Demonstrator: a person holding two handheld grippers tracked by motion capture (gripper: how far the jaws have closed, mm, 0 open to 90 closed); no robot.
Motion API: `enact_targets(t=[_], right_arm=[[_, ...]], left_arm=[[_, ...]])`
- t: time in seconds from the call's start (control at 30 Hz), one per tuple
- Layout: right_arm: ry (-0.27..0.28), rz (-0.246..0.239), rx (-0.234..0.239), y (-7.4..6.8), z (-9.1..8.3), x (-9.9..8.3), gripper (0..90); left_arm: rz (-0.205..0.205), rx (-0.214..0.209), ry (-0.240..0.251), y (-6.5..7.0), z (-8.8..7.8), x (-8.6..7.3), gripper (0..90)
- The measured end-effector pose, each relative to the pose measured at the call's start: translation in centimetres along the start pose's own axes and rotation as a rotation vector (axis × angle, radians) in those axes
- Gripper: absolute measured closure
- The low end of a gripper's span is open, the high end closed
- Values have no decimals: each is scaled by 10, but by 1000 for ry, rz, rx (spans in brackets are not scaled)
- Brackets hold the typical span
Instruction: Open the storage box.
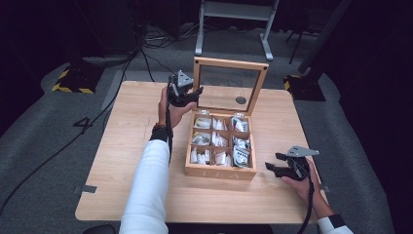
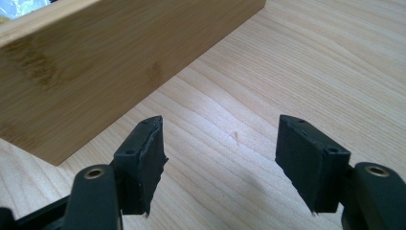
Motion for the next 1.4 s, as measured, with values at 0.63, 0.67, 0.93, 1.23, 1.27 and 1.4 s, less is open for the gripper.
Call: enact_targets(t=[0.63, 0.67, 0.93, 1.23, 1.27, 1.4], right_arm=[[-19, -17, 28, -4, 4, -1, 340], [-22, -17, 29, -4, 5, -2, 340], [-27, -18, 33, -5, 5, -2, 339], [-39, -23, 22, -4, 8, -4, 337], [-45, -26, 21, -4, 8, -5, 336], [-61, -31, 21, -4, 11, -7, 336]], left_arm=[[-43, 17, -79, -10, 20, -29, 571], [-44, 18, -87, -10, 21, -30, 568], [-22, 16, -136, -10, 24, -42, 566], [15, 56, -140, -15, 10, -39, 510], [21, 63, -137, -15, 6, -37, 496], [47, 75, -136, -15, -10, -32, 450]])
Point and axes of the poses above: each handheld gripper's, and its own axes: z roughly forward along the jaws, x roughly out of its top, y roughly to its right, the point moved 3 cm from there along z, roughly forward along the jaws, and after that the axes turned 12 degrees about -z, right-handed, at the moved point
